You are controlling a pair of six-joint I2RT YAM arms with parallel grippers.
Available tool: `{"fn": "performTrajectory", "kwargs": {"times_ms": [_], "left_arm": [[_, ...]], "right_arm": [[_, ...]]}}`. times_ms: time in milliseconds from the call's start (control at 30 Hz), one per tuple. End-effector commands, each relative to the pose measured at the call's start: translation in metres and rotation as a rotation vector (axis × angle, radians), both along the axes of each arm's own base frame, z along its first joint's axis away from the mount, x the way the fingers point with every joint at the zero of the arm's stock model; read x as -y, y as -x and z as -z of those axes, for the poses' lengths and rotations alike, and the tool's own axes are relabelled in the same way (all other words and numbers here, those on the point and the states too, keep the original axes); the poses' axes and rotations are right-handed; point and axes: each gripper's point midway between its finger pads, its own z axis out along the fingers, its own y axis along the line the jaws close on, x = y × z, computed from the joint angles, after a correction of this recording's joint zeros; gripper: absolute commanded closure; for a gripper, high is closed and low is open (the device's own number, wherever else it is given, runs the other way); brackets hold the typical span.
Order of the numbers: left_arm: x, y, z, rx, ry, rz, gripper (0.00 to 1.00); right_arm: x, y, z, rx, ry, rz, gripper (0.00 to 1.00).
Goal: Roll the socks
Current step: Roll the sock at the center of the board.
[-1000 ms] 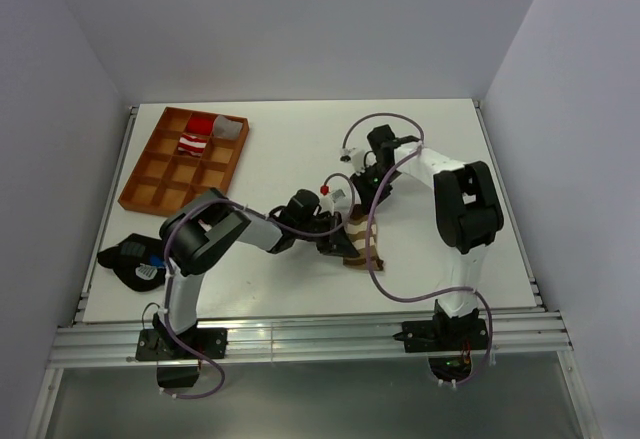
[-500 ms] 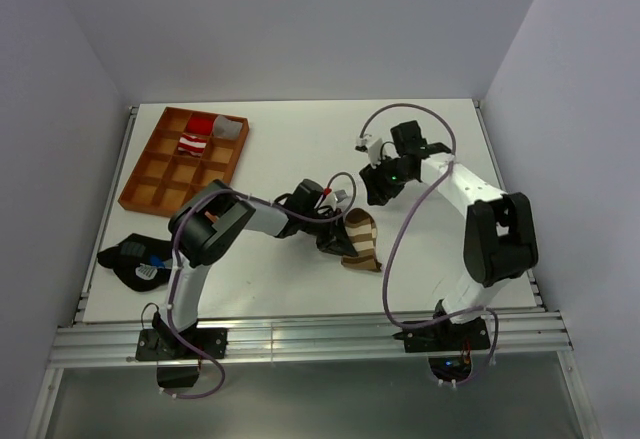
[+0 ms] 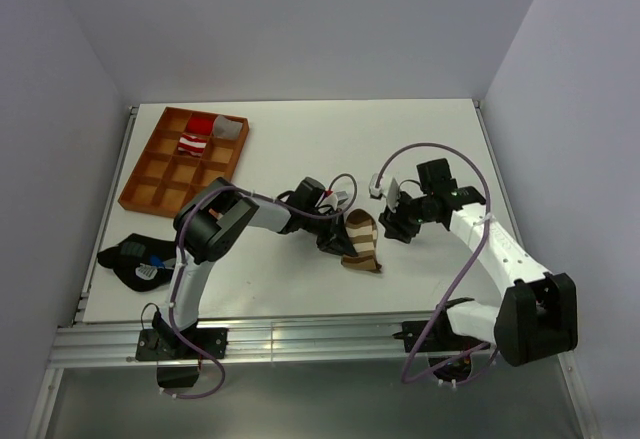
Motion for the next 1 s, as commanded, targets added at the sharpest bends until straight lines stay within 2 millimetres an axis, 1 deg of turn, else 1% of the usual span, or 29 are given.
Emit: {"fn": "performTrajectory", "kwargs": {"times_ms": [0, 67, 100, 200, 300, 333, 467, 567, 800, 967], "left_arm": [[-0.047, 0.033, 0.088, -0.114, -0.331, -0.026, 1.0], [-0.046, 0.032, 0.087, -0.11, -0.327, -0.025, 1.0], [-0.048, 0.035, 0.088, -0.129, -0.346, -0.024, 1.0], [-0.049, 0.035, 0.088, -0.132, -0.351, -0.023, 1.0], [-0.05, 0.036, 0.089, -0.137, -0.357, -0.022, 1.0], [-0.05, 0.035, 0.089, -0.133, -0.355, -0.023, 1.0], [-0.051, 0.037, 0.091, -0.138, -0.359, -0.023, 1.0], [-0.051, 0.037, 0.09, -0.139, -0.356, -0.022, 1.0], [-0.05, 0.036, 0.09, -0.141, -0.354, -0.018, 1.0], [-0.05, 0.036, 0.087, -0.136, -0.347, -0.015, 1.0]], "right_arm": [[-0.008, 0.024, 0.005, 0.027, -0.004, -0.166, 0.44], [-0.01, 0.031, 0.007, 0.029, -0.012, -0.198, 0.42], [-0.013, 0.037, 0.012, 0.017, -0.008, -0.225, 0.42], [-0.019, 0.049, 0.019, -0.006, 0.001, -0.28, 0.4], [-0.029, 0.06, 0.025, -0.013, 0.021, -0.329, 0.39], [-0.035, 0.064, 0.025, -0.001, 0.027, -0.356, 0.39], [-0.048, 0.074, 0.027, 0.023, 0.043, -0.403, 0.37], [-0.052, 0.078, 0.031, 0.023, 0.06, -0.424, 0.37], [-0.058, 0.078, 0.052, 0.031, 0.111, -0.433, 0.38], [-0.057, 0.073, 0.065, 0.04, 0.144, -0.417, 0.4]]}}
